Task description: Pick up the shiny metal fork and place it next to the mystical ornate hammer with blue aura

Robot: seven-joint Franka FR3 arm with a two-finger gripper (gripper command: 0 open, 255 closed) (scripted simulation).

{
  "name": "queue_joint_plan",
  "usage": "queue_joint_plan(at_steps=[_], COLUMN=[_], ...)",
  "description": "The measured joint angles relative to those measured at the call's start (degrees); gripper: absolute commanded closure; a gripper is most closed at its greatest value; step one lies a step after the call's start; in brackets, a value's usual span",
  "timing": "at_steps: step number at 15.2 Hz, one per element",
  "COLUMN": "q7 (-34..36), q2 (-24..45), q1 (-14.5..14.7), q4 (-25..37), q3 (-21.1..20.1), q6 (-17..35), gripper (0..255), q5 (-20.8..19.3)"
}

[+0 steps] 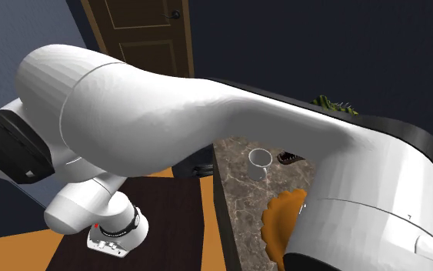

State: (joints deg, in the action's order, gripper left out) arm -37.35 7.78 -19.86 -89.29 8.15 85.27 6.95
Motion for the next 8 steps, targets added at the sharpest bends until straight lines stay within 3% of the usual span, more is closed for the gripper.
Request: queue_joint_plan(at_steps=[8], q7=[-0.6], q2=[-0.2], q1=[0.1], q4=[-6.5], q3=[-0.1], q6=[6.3], gripper=[255], q5=[0.0])
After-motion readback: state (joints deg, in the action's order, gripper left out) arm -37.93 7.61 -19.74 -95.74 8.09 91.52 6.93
